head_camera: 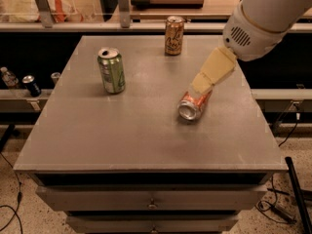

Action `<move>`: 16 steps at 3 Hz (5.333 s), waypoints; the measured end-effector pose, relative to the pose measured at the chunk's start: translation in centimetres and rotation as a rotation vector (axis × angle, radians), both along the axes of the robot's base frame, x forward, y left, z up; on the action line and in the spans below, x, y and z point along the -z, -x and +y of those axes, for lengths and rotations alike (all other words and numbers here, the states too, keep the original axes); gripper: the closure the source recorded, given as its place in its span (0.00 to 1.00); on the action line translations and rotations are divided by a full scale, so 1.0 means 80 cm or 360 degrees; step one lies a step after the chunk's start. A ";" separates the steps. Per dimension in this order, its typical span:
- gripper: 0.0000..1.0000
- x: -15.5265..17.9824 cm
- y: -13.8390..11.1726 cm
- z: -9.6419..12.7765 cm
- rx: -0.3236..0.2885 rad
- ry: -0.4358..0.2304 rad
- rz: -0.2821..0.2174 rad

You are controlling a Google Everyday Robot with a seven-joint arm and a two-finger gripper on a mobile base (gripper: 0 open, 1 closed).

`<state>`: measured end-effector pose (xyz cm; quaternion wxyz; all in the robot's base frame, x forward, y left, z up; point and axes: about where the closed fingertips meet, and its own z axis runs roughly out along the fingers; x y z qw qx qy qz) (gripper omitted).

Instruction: Place coke can upright

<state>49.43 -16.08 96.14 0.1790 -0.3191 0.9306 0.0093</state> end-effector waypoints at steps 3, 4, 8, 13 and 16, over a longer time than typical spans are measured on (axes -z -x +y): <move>0.00 0.071 -0.051 0.002 0.0769 0.0011 0.0368; 0.00 0.071 -0.054 0.004 0.0907 -0.0036 0.0362; 0.00 0.100 -0.068 0.044 0.1202 0.0035 0.0489; 0.00 0.146 -0.084 0.021 0.1503 -0.0003 0.0453; 0.00 0.146 -0.084 0.015 0.1503 -0.0028 0.0343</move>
Offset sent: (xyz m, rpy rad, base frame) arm 0.0495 0.0163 -0.0675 0.0178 0.3160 -0.6381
